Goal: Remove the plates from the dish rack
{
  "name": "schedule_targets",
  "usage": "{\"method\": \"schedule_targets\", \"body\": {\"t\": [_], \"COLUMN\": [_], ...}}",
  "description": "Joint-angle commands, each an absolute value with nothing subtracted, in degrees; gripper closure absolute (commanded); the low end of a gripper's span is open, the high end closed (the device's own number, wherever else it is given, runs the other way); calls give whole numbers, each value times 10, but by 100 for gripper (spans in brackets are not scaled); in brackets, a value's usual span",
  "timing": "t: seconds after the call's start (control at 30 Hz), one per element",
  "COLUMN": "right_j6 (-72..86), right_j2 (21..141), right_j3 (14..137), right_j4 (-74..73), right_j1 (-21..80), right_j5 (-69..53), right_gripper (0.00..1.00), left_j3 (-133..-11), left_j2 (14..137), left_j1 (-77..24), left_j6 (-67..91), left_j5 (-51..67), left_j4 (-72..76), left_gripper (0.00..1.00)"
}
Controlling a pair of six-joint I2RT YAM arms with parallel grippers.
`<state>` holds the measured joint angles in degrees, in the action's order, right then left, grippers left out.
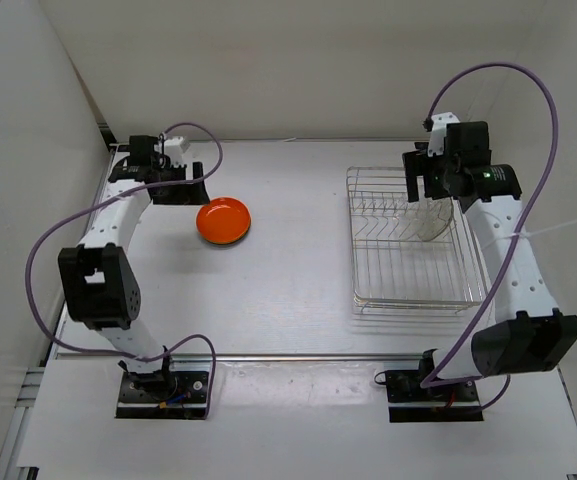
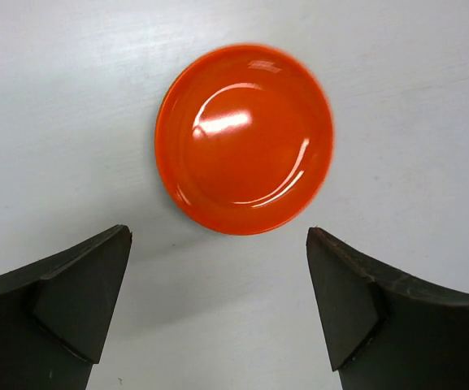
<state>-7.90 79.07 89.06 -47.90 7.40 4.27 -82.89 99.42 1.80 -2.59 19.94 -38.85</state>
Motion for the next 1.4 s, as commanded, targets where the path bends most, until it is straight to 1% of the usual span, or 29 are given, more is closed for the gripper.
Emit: {"method": "schedule_targets", "body": {"t": [0.0, 0.03, 0.07, 0.1, 0.13, 0.2, 0.37, 0.53, 0.57, 0.63, 0.77, 0.83, 0.9, 0.97, 1.0, 1.07, 1.27, 1.3, 1.37], "right_j6": [-127, -127, -137, -137, -142, -142, -142, -132, -132, -125, -114, -114, -109, -109, -109, -104, -93, -93, -88], "right_j2": [823, 831, 847, 856, 865, 894, 956, 992, 999, 1005, 1011, 1016, 1016, 1016, 1016, 1016, 1021, 1021, 1021], "right_j3": [881, 881, 881, 881, 881, 893, 913, 918, 918, 918, 918, 918, 918, 913, 913, 913, 913, 913, 913], "right_j4": [-439, -433, -433, -427, -427, -420, -420, -415, -415, -415, -415, -415, -415, -415, -415, -415, -415, -415, -421], "right_j1": [74, 74, 74, 74, 74, 74, 74, 74, 74, 74, 74, 74, 74, 74, 74, 74, 74, 74, 74], "right_j5": [175, 185, 185, 200, 200, 212, 233, 250, 250, 250, 265, 271, 271, 276, 276, 276, 276, 276, 276], "right_gripper": [13, 18, 30, 33, 33, 39, 40, 47, 47, 56, 58, 64, 65, 69, 69, 74, 74, 76, 76], "left_j3": [-840, -845, -861, -870, -875, -881, -865, -846, -846, -846, -846, -841, -836, -836, -830, -824, -824, -824, -824], "left_j2": [895, 889, 882, 882, 882, 868, 818, 793, 793, 788, 782, 782, 777, 777, 777, 777, 777, 777, 777], "left_j1": [8, 1, -7, -12, -23, -32, -51, -57, -57, -57, -62, -62, -62, -62, -62, -62, -62, -62, -62], "left_j6": [-40, -40, -47, -55, -55, -67, -72, -72, -72, -72, -72, -67, -67, -67, -67, -67, -67, -67, -67], "left_j5": [149, 140, 135, 128, 111, 85, 55, 45, 45, 45, 51, 51, 51, 51, 51, 51, 51, 51, 51], "left_j4": [-376, -387, -397, -421, -429, -434, -434, -434, -434, -434, -434, -434, -429, -424, -424, -418, -417, -417, -412], "left_gripper": [0, 0, 0, 0, 0, 0, 0, 0, 0, 0, 0, 0, 0, 0, 0, 0, 0, 0, 0]}}
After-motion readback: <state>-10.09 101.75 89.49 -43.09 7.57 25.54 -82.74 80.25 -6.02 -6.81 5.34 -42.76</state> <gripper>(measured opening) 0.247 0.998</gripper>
